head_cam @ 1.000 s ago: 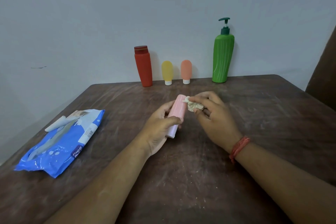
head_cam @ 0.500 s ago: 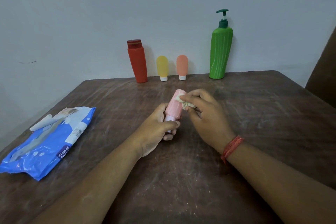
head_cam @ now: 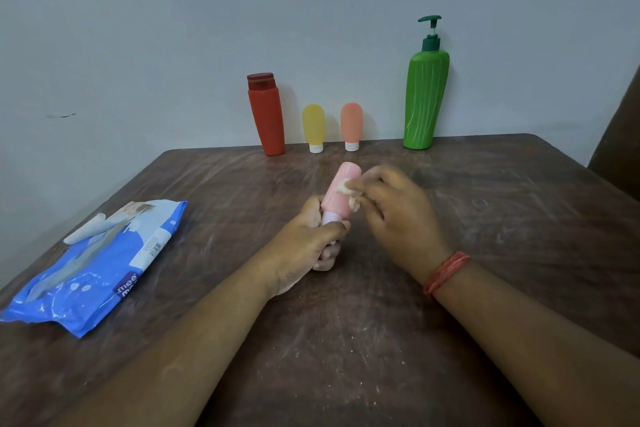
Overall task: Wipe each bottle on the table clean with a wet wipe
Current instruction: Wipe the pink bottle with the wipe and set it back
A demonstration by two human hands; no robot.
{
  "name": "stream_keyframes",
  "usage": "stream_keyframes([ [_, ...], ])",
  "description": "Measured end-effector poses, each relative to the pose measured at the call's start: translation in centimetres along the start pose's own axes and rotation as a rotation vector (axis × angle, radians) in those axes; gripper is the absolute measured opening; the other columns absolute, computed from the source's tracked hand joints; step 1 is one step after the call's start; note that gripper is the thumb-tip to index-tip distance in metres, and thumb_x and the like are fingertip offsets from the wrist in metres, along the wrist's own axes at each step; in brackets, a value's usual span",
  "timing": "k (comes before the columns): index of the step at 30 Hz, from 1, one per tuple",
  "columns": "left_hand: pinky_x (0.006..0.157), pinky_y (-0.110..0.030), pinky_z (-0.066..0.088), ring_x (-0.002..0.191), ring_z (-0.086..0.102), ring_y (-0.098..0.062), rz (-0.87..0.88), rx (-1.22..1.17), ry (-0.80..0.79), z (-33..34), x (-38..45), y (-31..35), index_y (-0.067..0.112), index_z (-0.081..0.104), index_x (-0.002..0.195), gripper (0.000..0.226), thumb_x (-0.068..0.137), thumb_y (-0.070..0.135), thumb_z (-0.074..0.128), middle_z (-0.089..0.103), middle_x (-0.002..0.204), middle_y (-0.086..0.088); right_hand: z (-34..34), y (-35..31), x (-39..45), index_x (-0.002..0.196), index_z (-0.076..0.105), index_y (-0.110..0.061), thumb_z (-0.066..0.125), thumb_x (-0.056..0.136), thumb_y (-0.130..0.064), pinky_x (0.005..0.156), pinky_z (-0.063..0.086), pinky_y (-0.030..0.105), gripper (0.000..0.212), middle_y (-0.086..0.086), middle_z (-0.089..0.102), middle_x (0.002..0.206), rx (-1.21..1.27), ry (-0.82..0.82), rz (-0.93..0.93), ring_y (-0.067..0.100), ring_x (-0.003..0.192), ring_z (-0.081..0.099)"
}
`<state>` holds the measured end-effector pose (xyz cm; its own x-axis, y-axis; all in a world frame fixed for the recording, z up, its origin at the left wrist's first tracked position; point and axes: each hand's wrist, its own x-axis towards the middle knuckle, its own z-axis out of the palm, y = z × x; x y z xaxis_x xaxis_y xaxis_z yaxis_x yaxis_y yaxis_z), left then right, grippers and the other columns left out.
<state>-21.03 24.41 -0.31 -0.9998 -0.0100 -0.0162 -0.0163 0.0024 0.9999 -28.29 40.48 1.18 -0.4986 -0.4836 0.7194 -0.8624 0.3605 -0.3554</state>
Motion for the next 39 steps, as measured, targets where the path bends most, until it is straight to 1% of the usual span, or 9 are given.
stream_keyframes([
  [2, 0.043, -0.021, 0.030, 0.052, 0.035, -0.006, -0.018, 0.037, 0.011, 0.2, 0.0, 0.0, 0.013, 0.041, 0.121, 0.029, 0.098, 0.012, 0.057, 0.048, 0.077, -0.002, -0.4, 0.3, 0.5, 0.108, 0.073, -0.003, 0.067, 0.086, 0.003, 0.076, 0.038, 0.012, 0.023, 0.007, 0.064, 0.100, -0.006, 0.068, 0.055, 0.015, 0.088, 0.059],
  [7, 0.044, -0.021, 0.029, 0.051, 0.036, -0.007, -0.021, -0.039, 0.035, 0.0, 0.2, 0.2, 0.007, 0.043, 0.122, 0.029, 0.098, 0.002, 0.057, 0.050, 0.079, -0.004, 0.1, -0.2, -0.6, 0.104, 0.075, -0.006, 0.072, 0.085, -0.002, 0.074, 0.037, 0.007, 0.020, 0.007, 0.064, 0.096, 0.005, -0.134, -0.086, 0.012, 0.085, 0.057],
  [11, 0.046, -0.020, 0.033, 0.052, 0.038, -0.006, -0.014, 0.035, 0.016, 0.0, 0.2, -0.1, 0.011, 0.050, 0.119, 0.032, 0.090, 0.010, 0.065, 0.051, 0.073, 0.001, -0.8, 1.0, 0.4, 0.106, 0.075, -0.010, 0.068, 0.089, -0.008, 0.074, 0.048, 0.029, 0.018, 0.004, 0.062, 0.098, -0.063, 0.016, 0.070, 0.018, 0.086, 0.059],
  [15, 0.048, -0.023, 0.032, 0.056, 0.037, -0.007, -0.015, 0.020, 0.008, 0.0, 0.3, -0.1, 0.015, 0.053, 0.114, 0.030, 0.086, 0.018, 0.064, 0.048, 0.075, 0.001, 0.0, 0.0, -0.7, 0.104, 0.075, -0.009, 0.071, 0.087, -0.005, 0.071, 0.041, 0.018, 0.018, 0.005, 0.062, 0.095, 0.001, -0.118, -0.055, 0.014, 0.083, 0.058],
  [21, 0.053, -0.025, 0.043, 0.057, 0.051, -0.005, 0.019, 0.538, 0.148, 0.7, 0.3, -0.5, 0.036, 0.032, 0.128, 0.041, 0.098, 0.037, 0.060, 0.058, 0.099, -0.001, -1.1, 1.6, 0.5, 0.111, 0.073, -0.012, 0.063, 0.092, -0.013, 0.074, 0.051, 0.035, 0.021, 0.004, 0.059, 0.099, -0.105, 0.026, 0.056, 0.018, 0.087, 0.057],
  [25, 0.047, -0.016, 0.038, 0.050, 0.051, 0.004, 0.123, 0.542, 0.174, 0.9, 0.3, -0.8, 0.032, 0.033, 0.109, 0.026, 0.101, 0.034, 0.058, 0.053, 0.084, 0.005, -0.6, 0.2, -0.6, 0.108, 0.071, -0.016, 0.053, 0.091, -0.017, 0.071, 0.045, 0.023, 0.025, 0.001, 0.057, 0.099, -0.136, -0.145, -0.254, 0.013, 0.090, 0.053],
  [30, 0.053, -0.017, 0.040, 0.064, 0.054, -0.006, 0.134, 0.655, 0.209, 1.1, 0.1, -0.9, 0.028, 0.035, 0.118, 0.035, 0.099, 0.038, 0.062, 0.058, 0.105, 0.003, -1.5, 2.2, 0.4, 0.112, 0.073, -0.016, 0.065, 0.090, -0.012, 0.073, 0.053, 0.042, 0.023, 0.003, 0.058, 0.101, -0.230, -0.030, 0.005, 0.020, 0.094, 0.056],
  [36, 0.056, -0.016, 0.046, 0.070, 0.058, -0.007, 0.287, 0.757, 0.265, 0.9, 0.3, -1.0, 0.025, 0.035, 0.108, 0.034, 0.097, 0.030, 0.067, 0.056, 0.092, 0.007, -1.0, 0.9, -0.2, 0.113, 0.070, -0.017, 0.062, 0.087, -0.010, 0.066, 0.050, 0.029, 0.028, -0.001, 0.054, 0.100, -0.184, -0.200, -0.211, 0.013, 0.087, 0.053],
  [39, 0.055, -0.018, 0.044, 0.072, 0.056, -0.007, 0.307, 0.862, 0.284, 0.7, 0.4, -1.2, 0.027, 0.034, 0.108, 0.033, 0.098, 0.029, 0.066, 0.051, 0.091, 0.010, -1.5, 2.2, 0.5, 0.114, 0.071, -0.015, 0.062, 0.090, -0.012, 0.071, 0.053, 0.039, 0.026, 0.002, 0.055, 0.101, -0.245, -0.134, -0.038, 0.018, 0.090, 0.055],
])
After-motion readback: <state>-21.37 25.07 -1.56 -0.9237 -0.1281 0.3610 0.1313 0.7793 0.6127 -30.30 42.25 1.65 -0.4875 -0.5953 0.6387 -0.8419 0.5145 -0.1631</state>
